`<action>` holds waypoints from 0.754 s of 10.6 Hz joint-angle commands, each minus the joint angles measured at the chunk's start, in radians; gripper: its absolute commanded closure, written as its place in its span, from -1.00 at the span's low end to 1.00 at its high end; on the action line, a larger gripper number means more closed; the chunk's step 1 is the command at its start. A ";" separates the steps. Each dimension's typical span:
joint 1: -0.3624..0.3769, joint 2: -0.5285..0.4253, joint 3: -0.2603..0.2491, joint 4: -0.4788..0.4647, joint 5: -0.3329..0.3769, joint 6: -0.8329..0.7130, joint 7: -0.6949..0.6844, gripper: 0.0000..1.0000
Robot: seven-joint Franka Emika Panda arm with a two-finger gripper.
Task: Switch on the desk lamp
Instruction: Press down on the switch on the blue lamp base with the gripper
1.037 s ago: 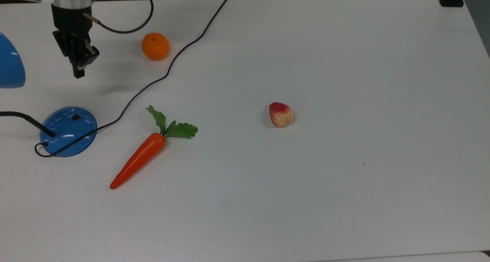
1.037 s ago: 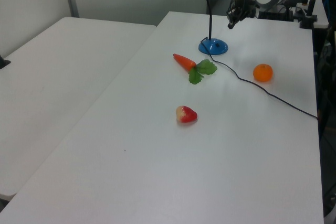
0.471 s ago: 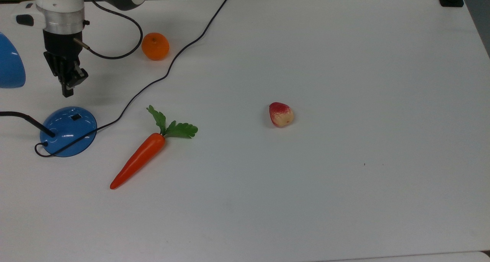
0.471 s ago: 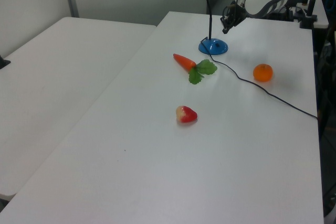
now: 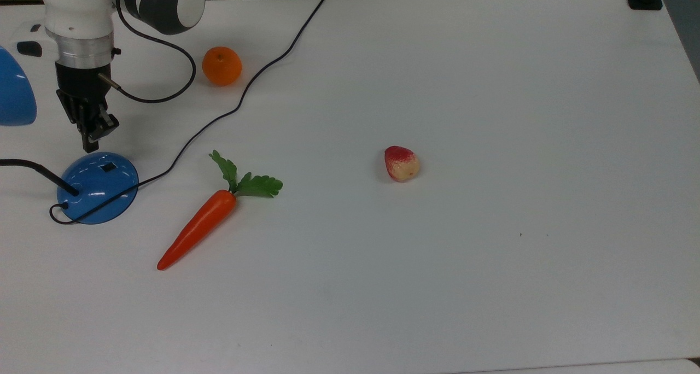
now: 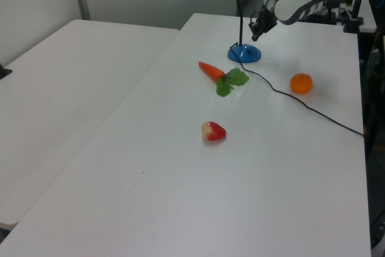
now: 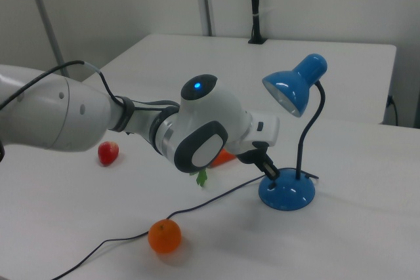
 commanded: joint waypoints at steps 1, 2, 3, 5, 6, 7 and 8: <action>0.004 0.037 0.004 0.022 -0.018 0.021 0.018 1.00; 0.005 0.042 0.004 0.022 -0.025 0.021 0.018 1.00; 0.005 0.042 0.004 0.028 -0.025 0.021 0.018 1.00; 0.007 0.055 0.004 0.029 -0.025 0.023 0.018 1.00; 0.008 0.062 0.004 0.034 -0.025 0.027 0.018 1.00; 0.008 0.066 0.004 0.043 -0.023 0.032 0.019 1.00; 0.010 0.075 0.004 0.045 -0.023 0.032 0.019 1.00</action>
